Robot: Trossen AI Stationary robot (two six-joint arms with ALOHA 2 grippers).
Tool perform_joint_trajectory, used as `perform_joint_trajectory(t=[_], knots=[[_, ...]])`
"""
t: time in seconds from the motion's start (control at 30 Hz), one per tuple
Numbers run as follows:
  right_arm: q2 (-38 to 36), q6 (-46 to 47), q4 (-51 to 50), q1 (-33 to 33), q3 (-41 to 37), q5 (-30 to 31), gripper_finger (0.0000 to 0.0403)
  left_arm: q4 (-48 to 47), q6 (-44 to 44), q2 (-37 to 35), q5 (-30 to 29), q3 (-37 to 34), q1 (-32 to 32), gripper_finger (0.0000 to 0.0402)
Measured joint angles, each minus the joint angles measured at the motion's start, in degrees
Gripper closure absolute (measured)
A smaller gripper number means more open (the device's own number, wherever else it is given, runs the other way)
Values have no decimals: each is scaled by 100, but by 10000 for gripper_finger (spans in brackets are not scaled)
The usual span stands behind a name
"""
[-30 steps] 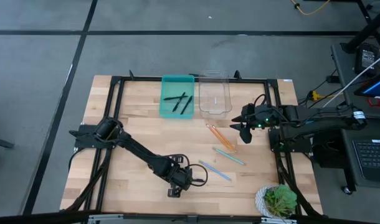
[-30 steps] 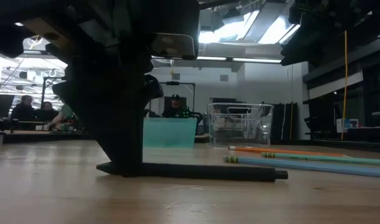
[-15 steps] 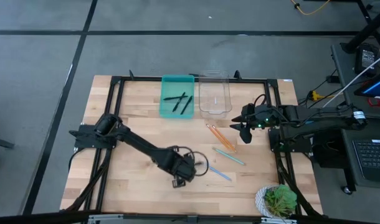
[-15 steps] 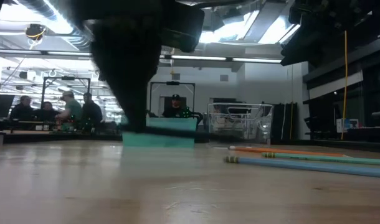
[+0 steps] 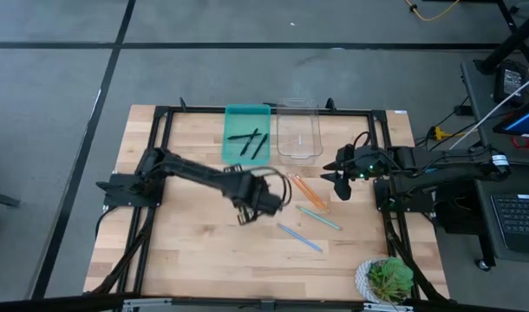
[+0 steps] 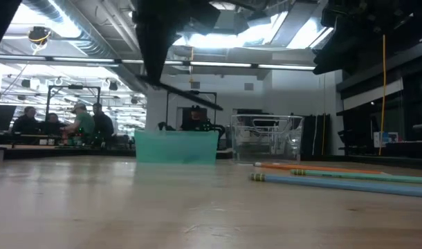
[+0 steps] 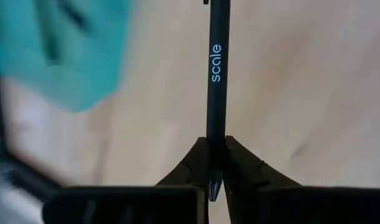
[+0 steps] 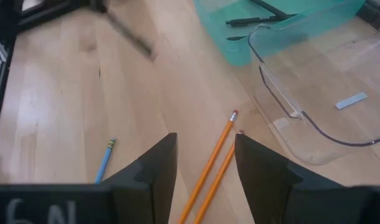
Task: Sort pens & pencils
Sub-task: Put the black pen into the light blue bin
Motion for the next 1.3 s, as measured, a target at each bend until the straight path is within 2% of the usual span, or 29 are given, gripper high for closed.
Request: perform_joint_trajectory(t=[0.23, 0.4, 0.63, 0.87, 1.07, 1.3], knots=[[0, -26, -45, 0, 0, 0, 241, -38, 682, -454, -431, 30, 1144, 385], [9, -56, -53, 0, 0, 2, 241, 360, 991, -863, -407, -257, 2261, 385], [11, -155, -73, 0, 0, 2, 241, 1544, 1673, -883, 632, -1037, 3527, 385], [11, -157, -147, 0, 0, 2, 241, 2130, 1595, -885, 917, -1307, 4080, 385], [11, -317, -147, 0, 0, 0, 241, 2353, 1275, -883, 1078, -1482, 4272, 383], [11, -327, -149, 0, 0, 1, 241, 2347, 1299, -883, 1088, -1506, 4323, 336]])
